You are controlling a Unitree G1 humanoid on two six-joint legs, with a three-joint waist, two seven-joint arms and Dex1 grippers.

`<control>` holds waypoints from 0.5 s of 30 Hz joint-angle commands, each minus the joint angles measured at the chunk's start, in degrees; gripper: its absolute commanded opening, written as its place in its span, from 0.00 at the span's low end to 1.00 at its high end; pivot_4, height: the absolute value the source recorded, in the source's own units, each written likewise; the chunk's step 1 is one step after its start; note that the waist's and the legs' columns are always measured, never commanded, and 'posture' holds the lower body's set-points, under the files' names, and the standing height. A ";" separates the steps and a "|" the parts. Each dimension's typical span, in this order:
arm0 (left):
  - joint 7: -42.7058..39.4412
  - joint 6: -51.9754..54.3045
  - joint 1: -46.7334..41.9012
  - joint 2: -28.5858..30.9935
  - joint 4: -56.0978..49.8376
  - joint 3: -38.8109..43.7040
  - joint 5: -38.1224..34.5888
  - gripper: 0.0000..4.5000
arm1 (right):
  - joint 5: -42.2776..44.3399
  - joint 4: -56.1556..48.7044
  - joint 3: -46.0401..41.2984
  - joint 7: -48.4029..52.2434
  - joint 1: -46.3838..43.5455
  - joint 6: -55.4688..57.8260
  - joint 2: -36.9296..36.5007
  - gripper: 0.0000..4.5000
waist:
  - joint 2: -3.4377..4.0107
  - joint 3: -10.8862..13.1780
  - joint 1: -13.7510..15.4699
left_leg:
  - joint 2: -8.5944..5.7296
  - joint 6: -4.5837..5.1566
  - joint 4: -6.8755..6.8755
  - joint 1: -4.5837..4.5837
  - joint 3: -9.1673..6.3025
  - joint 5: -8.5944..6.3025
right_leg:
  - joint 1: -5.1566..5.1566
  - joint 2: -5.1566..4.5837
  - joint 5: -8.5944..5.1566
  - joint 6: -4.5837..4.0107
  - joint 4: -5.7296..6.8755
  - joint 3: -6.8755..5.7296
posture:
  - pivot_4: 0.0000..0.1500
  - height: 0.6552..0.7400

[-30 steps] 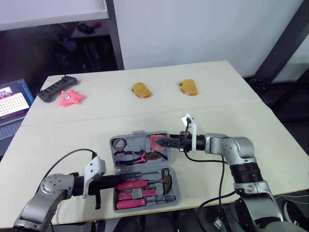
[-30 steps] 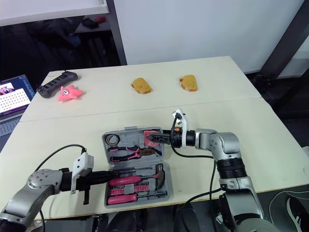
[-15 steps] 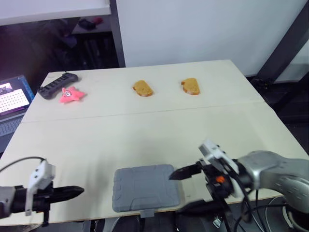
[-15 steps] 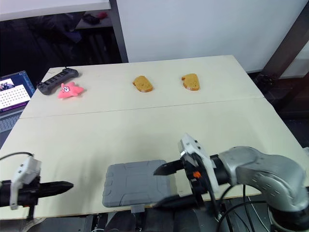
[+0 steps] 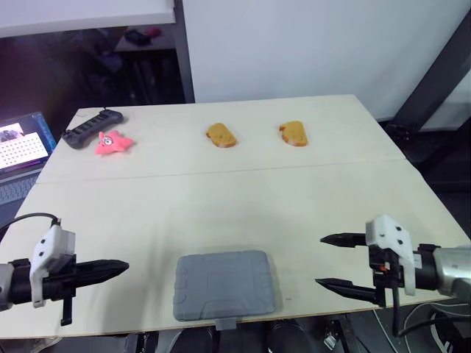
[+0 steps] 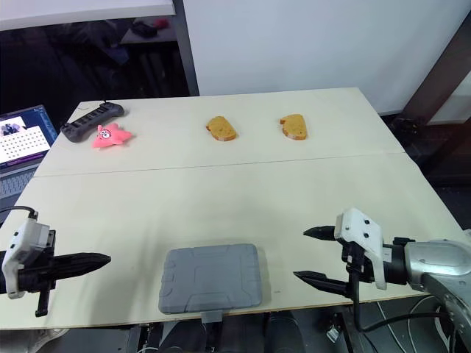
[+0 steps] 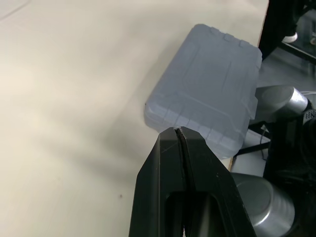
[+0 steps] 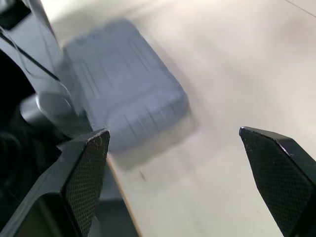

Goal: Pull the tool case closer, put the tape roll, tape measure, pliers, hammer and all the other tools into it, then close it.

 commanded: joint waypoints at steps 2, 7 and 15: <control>0.49 -1.32 -0.61 -0.75 -1.07 0.21 0.19 0.00 | -3.49 1.63 -1.17 2.47 1.08 -6.64 -0.15 0.99 | 0.00 0.00 -0.04 | 0.00 0.00 0.00 0.00 0.00 0.00 | 0.00 0.00 0.00 0.00 0.00 0.00 | 1.00 0.79; 1.31 -1.21 -1.45 -1.18 -1.32 -0.57 0.09 0.00 | -4.30 2.36 -0.57 3.24 1.60 -8.20 -0.19 0.99 | 0.00 0.01 0.04 | 0.01 0.00 0.00 0.00 -0.02 0.00 | -0.01 0.01 0.00 -0.01 0.00 0.01 | 1.00 0.79; 2.70 -1.86 -2.22 -2.20 -2.41 -1.52 0.44 0.00 | -5.15 2.39 1.22 3.24 1.69 -8.84 -0.16 0.99 | -0.01 0.01 0.01 | 0.01 0.00 0.00 0.00 -0.03 0.00 | -0.01 0.01 0.00 -0.01 0.00 0.02 | 1.00 0.79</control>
